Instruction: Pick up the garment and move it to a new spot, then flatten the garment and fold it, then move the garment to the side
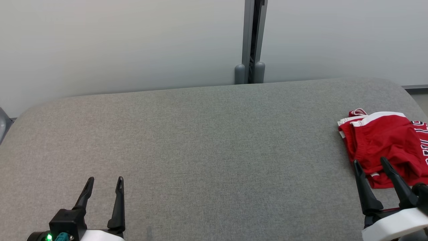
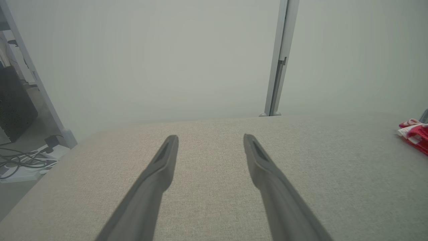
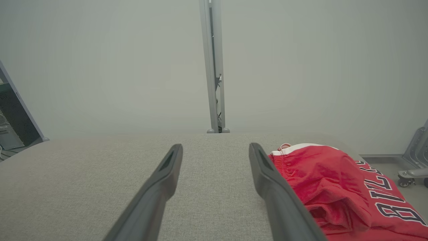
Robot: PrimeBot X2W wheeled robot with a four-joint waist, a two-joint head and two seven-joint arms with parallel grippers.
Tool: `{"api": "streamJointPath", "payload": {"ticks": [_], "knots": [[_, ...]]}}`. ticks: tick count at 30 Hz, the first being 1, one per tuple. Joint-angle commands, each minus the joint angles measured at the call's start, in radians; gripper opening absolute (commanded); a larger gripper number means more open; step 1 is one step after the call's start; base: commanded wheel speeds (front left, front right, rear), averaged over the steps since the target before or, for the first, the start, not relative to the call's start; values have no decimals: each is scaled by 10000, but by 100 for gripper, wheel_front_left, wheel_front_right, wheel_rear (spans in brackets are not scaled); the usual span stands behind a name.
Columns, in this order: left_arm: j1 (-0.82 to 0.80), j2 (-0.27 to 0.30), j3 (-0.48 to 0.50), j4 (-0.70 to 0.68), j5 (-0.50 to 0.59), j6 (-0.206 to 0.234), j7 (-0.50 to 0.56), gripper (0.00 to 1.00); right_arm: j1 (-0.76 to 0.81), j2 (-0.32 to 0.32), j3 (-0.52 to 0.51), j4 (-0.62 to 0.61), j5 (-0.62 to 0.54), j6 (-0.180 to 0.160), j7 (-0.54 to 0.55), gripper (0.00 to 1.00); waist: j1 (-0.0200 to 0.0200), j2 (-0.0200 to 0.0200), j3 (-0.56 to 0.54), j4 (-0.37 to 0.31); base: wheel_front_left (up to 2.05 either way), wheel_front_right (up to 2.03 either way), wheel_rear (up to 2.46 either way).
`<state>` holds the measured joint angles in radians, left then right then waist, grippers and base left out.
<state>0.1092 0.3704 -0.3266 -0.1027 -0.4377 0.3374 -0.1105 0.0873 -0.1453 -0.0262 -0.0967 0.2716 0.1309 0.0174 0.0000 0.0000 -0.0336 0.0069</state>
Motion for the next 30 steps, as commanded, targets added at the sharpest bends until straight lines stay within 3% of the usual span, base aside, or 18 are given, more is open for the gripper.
{"api": "streamJointPath", "payload": {"ticks": [1,5,6,30], "knots": [[-157,73,30,41,-11,44,-52,100,41,-77,-41,-72,-39,-5,43,100,0,0,5,-12,0,0,0],[-213,114,9,93,61,49,-122,100,71,-73,-87,-110,-86,-5,100,100,0,0,20,-26,0,0,0],[-41,18,-15,105,34,24,-80,0,15,7,-35,-46,-13,0,87,0,0,0,21,-26,0,0,0],[-644,-900,947,1211,-3412,-1317,345,0,-575,301,-409,1096,3807,-1,488,0,0,0,87,-34,0,0,0]]}}
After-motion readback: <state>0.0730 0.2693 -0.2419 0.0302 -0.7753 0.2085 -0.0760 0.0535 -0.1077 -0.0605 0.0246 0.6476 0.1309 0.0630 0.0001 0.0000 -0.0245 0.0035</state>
